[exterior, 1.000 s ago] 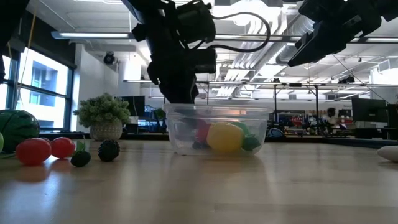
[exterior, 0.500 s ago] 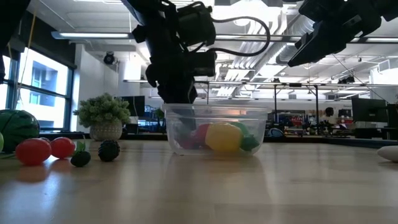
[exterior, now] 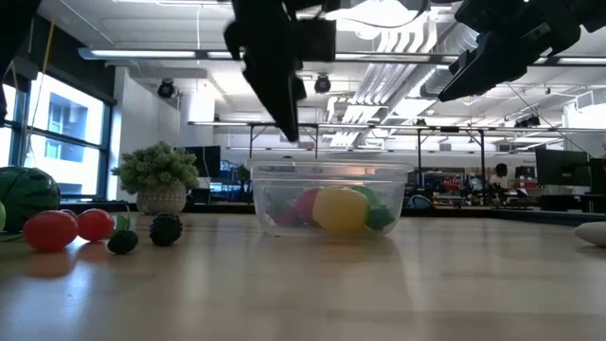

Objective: Pick and placing Produce into tupperware
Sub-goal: Put the watermelon into the transparent bin

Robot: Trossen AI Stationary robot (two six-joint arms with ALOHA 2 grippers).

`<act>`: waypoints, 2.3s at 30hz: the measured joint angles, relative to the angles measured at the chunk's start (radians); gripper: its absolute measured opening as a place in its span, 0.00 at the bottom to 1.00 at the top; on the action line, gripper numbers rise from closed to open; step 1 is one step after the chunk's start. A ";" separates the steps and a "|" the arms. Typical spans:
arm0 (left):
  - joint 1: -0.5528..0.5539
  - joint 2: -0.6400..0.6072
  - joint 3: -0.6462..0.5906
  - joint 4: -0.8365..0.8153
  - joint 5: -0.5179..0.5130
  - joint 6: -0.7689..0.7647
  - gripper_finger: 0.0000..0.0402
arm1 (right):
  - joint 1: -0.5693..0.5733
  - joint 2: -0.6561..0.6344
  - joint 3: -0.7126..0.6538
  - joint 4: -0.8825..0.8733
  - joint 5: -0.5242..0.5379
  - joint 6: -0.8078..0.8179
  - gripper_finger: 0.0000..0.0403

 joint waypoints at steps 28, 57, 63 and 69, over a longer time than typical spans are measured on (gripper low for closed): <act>-0.250 -0.549 -0.292 -0.385 -0.206 -0.600 0.43 | 0.000 0.000 0.000 0.000 0.000 0.000 0.17; -0.255 -0.552 -0.495 -0.127 0.022 -0.350 0.43 | 0.000 0.000 0.000 0.000 0.000 0.000 0.17; -0.255 -0.548 -0.496 -0.230 0.010 -0.448 0.43 | 0.000 0.000 0.000 0.000 0.000 0.000 0.17; -0.255 -0.550 -0.496 -0.291 -0.066 -0.600 0.43 | 0.000 0.000 0.000 0.000 0.000 0.000 0.17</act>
